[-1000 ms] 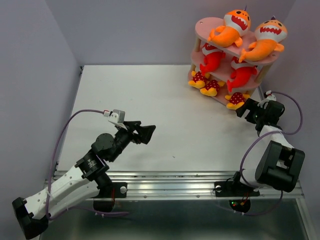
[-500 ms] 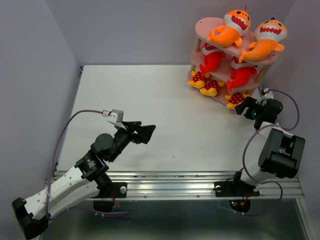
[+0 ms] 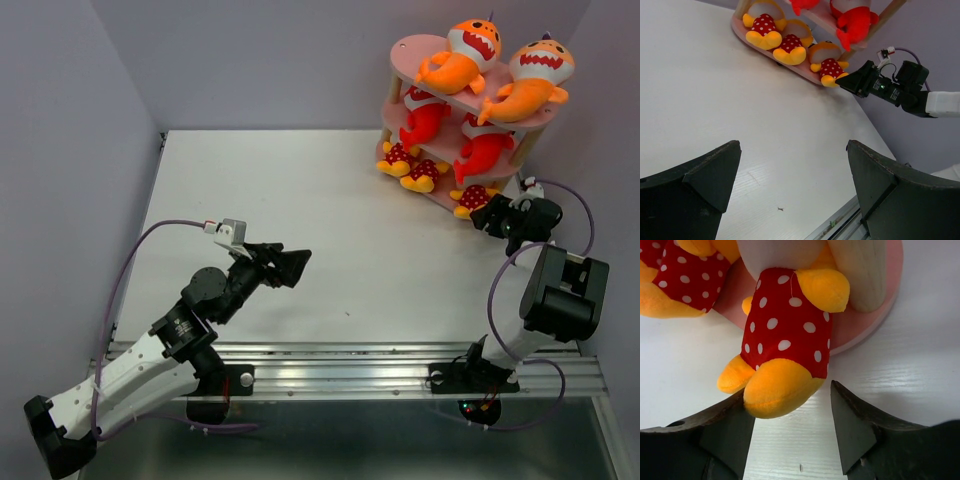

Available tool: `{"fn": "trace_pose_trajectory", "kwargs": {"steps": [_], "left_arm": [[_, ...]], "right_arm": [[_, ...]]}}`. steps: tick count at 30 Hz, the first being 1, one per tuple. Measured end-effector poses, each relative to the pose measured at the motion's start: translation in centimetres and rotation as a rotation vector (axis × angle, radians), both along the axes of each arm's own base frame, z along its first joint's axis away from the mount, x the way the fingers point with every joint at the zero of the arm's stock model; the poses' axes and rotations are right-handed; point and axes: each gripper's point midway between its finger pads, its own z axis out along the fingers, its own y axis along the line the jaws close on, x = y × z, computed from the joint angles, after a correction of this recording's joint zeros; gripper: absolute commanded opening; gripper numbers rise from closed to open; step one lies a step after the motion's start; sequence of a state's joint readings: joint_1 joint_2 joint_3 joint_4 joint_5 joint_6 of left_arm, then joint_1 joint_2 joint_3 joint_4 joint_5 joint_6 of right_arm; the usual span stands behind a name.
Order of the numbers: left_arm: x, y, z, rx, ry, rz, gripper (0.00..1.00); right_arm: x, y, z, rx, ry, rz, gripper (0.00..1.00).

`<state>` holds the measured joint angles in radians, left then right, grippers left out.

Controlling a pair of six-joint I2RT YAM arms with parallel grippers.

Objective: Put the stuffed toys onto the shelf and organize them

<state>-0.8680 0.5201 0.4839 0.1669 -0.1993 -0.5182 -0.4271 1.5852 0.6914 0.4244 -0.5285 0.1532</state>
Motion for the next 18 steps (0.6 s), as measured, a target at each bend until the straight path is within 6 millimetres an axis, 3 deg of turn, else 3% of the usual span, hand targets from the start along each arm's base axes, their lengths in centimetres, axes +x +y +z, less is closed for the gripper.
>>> {"fn": "trace_pose_trajectory", "kwargs": {"steps": [7, 18], "left_arm": [[0.0, 0.0, 0.0, -0.006, 0.005, 0.0, 0.99], [0.1, -0.2, -0.2, -0.005, 0.015, 0.0, 0.99]], "right_arm": [[0.3, 0.2, 0.2, 0.02, -0.008, 0.008, 0.53], [1.1, 0.4, 0.2, 0.092, -0.01, -0.007, 0.45]]}}
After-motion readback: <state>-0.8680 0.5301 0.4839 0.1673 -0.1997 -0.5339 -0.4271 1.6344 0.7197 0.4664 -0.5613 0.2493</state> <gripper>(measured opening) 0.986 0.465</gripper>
